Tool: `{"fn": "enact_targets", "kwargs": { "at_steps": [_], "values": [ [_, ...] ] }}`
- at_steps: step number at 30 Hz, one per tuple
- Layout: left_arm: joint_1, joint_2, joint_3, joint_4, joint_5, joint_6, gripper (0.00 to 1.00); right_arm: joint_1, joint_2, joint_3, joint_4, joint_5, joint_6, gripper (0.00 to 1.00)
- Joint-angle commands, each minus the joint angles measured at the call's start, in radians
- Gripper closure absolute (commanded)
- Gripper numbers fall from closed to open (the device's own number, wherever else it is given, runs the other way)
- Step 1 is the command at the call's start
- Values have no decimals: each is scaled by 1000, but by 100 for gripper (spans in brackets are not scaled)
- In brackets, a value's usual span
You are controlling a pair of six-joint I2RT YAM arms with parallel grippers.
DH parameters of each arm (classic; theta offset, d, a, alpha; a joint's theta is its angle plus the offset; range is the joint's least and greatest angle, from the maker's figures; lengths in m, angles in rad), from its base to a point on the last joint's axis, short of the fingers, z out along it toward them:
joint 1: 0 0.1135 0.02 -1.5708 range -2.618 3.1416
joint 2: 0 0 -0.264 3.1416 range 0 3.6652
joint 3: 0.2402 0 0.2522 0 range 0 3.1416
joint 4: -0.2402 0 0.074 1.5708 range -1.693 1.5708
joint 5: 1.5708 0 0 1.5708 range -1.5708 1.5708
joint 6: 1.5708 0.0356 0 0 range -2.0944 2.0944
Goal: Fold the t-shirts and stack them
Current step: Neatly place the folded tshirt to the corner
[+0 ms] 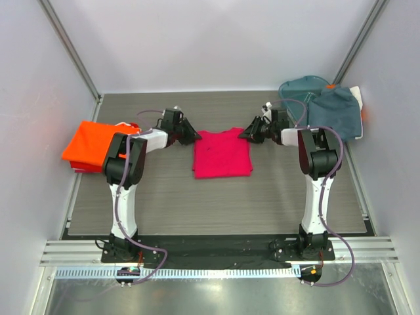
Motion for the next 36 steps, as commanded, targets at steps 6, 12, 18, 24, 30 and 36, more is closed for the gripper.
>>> {"fn": "enact_targets", "kwargs": {
  "at_steps": [6,12,18,24,30,36],
  "values": [
    [7,6,74,-26,-32,-8,100,58,-42,0,-134,127,-4,99],
    [44,-183,-18,-114,-26,46,100,89,-325,-207,-35,167,34,99],
    [67,-500,-160,-246,-24,79,100,219,-591,-286,-73,247,27,99],
    [148,-807,-205,-451,-19,93,100,385,-769,-206,-162,339,56,99],
    [304,-976,-63,-750,-84,161,100,515,-773,-51,-242,408,74,99],
    [406,-975,192,-1057,-339,253,100,701,-645,171,-281,482,67,99]
  ]
}}
